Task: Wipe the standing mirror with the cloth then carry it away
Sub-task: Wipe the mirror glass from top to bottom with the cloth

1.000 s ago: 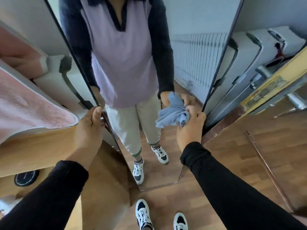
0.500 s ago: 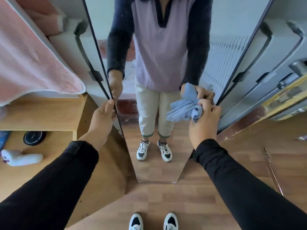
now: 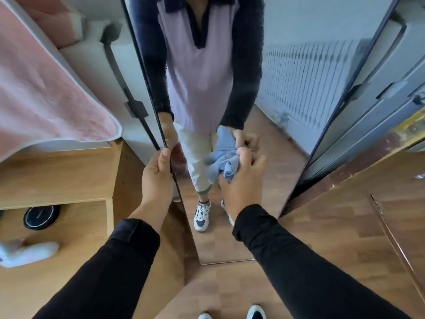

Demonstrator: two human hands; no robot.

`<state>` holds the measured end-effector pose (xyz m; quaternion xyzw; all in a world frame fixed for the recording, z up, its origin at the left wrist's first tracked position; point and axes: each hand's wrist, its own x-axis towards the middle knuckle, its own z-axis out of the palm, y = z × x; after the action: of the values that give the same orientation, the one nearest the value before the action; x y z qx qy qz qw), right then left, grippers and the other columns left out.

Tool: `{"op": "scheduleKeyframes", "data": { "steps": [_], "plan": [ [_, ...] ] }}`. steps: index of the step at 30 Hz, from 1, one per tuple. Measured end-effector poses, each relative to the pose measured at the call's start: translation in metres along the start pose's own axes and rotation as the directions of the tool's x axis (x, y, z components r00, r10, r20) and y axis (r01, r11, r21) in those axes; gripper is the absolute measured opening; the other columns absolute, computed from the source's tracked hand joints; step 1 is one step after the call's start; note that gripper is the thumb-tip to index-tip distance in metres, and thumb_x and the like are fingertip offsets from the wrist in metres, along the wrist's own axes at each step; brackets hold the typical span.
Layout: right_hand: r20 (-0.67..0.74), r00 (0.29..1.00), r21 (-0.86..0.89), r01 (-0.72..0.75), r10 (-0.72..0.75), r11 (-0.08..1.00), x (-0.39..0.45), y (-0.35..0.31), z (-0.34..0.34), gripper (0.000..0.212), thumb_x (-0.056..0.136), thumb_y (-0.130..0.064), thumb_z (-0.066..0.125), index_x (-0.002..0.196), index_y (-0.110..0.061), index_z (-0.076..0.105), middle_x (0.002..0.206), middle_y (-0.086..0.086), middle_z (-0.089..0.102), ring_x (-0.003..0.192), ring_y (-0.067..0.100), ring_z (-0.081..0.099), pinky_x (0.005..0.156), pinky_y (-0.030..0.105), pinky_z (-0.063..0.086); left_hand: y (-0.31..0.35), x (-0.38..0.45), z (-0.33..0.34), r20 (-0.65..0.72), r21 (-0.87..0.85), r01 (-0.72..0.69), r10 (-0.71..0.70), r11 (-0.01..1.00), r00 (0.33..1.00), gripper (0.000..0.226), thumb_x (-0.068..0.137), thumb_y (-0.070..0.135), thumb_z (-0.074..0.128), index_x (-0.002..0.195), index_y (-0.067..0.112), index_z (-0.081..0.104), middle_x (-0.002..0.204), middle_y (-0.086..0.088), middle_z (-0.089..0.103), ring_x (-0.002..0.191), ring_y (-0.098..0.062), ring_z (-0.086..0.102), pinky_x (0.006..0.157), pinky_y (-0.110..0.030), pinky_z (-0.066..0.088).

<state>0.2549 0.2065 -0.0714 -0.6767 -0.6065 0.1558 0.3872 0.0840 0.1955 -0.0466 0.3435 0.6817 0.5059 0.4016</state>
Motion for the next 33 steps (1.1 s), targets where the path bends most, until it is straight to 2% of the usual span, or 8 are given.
{"op": "scheduleKeyframes", "data": {
  "steps": [5,11,15,19,23,27,30,33],
  "plan": [
    [0.130,0.958,-0.106,0.272,-0.257,0.957,-0.035,-0.057,0.052,0.039,0.082,-0.017,0.073,0.115,-0.025,0.052,0.102,0.003,0.039,0.089,0.020,0.044,0.070,0.030,0.055,-0.004,0.001,0.002,0.028,-0.106,-0.018,0.021,0.994,0.999,0.031,0.100,0.051,0.045,0.093,0.035,0.070,0.090,0.005,0.073,0.091,-0.017,0.069,0.088,-0.039,0.055],
    [0.254,0.883,-0.139,0.436,-0.394,0.889,-0.031,-0.048,0.053,0.033,0.086,-0.019,0.069,0.114,-0.025,0.053,0.103,0.006,0.043,0.091,0.023,0.044,0.069,0.035,0.055,-0.003,0.004,-0.007,0.077,-0.076,-0.018,0.023,0.997,0.997,0.031,0.100,0.050,0.046,0.097,0.031,0.071,0.095,-0.004,0.074,0.092,-0.020,0.071,0.088,-0.040,0.056],
    [0.210,0.961,-0.226,0.229,-0.182,0.947,-0.021,-0.002,0.018,0.042,0.079,-0.011,0.069,0.116,-0.024,0.054,0.107,0.006,0.042,0.093,0.024,0.046,0.071,0.035,0.052,-0.005,0.006,-0.006,0.089,0.014,-0.052,0.050,0.999,0.995,0.037,0.101,0.053,0.040,0.074,0.058,0.064,0.079,0.018,0.066,0.081,-0.007,0.059,0.085,-0.030,0.050],
    [0.133,0.988,-0.184,-0.057,0.082,0.981,-0.009,0.017,-0.004,0.051,0.072,-0.013,0.078,0.118,-0.016,0.055,0.115,0.011,0.041,0.091,0.021,0.044,0.080,0.036,0.051,-0.006,0.005,-0.002,0.055,0.024,-0.058,0.056,0.998,0.997,0.042,0.102,0.050,0.039,0.066,0.062,0.058,0.070,0.027,0.059,0.074,0.003,0.051,0.080,-0.024,0.044],
    [0.081,0.982,-0.206,0.187,-0.173,0.961,-0.026,-0.012,0.028,0.042,0.078,-0.008,0.069,0.116,-0.018,0.055,0.108,0.009,0.043,0.091,0.026,0.047,0.075,0.038,0.054,-0.012,0.004,0.005,0.007,-0.035,-0.050,0.051,0.998,0.999,0.039,0.102,0.049,0.041,0.070,0.057,0.062,0.075,0.027,0.065,0.078,0.002,0.057,0.085,-0.027,0.047],
    [0.206,0.853,-0.209,0.518,-0.480,0.830,-0.043,-0.027,0.057,0.045,0.084,-0.023,0.071,0.125,-0.021,0.053,0.111,0.009,0.050,0.101,0.028,0.051,0.084,0.037,0.055,-0.015,0.003,0.010,-0.057,-0.092,-0.075,0.070,0.993,0.996,0.027,0.101,0.046,0.044,0.095,0.039,0.069,0.083,0.020,0.072,0.078,0.012,0.064,0.069,-0.008,0.047],
    [0.207,0.803,-0.253,0.596,-0.559,0.762,-0.034,-0.003,0.051,0.027,0.095,-0.023,0.054,0.121,-0.027,0.058,0.109,0.003,0.056,0.098,0.027,0.053,0.083,0.038,0.052,-0.030,-0.003,0.014,-0.057,-0.093,-0.060,0.054,0.994,0.997,0.032,0.101,0.047,0.045,0.099,0.030,0.071,0.085,0.012,0.073,0.081,0.001,0.067,0.068,-0.014,0.050],
    [0.158,0.830,-0.353,0.554,-0.535,0.754,-0.026,0.038,0.040,0.032,0.089,-0.018,0.065,0.118,-0.032,0.062,0.110,0.000,0.057,0.098,0.026,0.051,0.079,0.038,0.050,-0.060,-0.008,0.016,-0.038,-0.083,0.041,-0.044,0.996,0.998,0.029,0.097,0.056,0.047,0.100,0.042,0.072,0.094,0.012,0.073,0.092,-0.010,0.066,0.073,-0.025,0.050]
  ]
}}
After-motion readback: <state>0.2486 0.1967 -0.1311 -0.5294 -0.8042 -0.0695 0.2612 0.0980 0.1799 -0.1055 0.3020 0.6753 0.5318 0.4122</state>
